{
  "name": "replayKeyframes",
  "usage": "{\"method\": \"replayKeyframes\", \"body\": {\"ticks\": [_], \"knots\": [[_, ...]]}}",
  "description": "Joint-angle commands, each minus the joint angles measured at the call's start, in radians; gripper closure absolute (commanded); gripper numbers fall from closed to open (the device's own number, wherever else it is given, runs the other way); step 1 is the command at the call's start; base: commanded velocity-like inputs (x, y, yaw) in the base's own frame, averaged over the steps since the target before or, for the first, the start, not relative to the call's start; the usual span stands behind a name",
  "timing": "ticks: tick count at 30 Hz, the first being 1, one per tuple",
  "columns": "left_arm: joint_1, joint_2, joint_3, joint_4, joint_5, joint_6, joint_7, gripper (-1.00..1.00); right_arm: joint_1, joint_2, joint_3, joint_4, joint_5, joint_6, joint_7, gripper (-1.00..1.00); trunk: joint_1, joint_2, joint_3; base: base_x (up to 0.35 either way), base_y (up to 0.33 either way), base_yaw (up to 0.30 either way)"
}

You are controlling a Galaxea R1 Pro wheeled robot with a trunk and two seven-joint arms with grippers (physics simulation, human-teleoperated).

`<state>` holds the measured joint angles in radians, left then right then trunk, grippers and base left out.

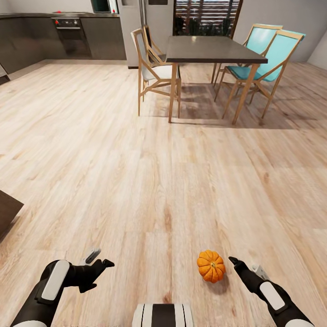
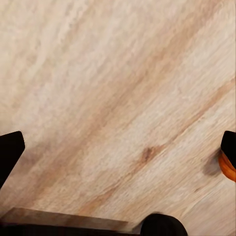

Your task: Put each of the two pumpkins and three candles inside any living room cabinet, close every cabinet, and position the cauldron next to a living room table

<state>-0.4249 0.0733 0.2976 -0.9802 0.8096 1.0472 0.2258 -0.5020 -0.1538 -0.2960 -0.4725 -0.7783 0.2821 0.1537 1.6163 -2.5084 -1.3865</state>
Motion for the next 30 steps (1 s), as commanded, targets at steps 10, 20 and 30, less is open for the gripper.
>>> {"method": "replayKeyframes", "body": {"ticks": [10,20,30], "knots": [[0.002,0.076,0.007,0.001,0.159,0.000,-0.027,-1.00,0.000,-0.004,-0.019,-0.003,-0.007,0.014,0.002,-1.00,0.004,-0.002,-0.039,0.000,0.000,0.000],[0.043,0.213,-0.005,0.012,0.446,0.000,-0.290,-1.00,0.000,-0.005,-0.018,-0.003,0.005,0.034,0.187,-1.00,0.009,-0.005,-0.077,0.000,0.000,0.000],[0.045,0.214,-0.005,0.012,0.450,0.000,-0.298,-1.00,0.000,-0.027,-0.018,0.005,-0.003,0.035,0.196,-1.00,0.013,-0.007,-0.116,0.000,0.000,0.000]]}}
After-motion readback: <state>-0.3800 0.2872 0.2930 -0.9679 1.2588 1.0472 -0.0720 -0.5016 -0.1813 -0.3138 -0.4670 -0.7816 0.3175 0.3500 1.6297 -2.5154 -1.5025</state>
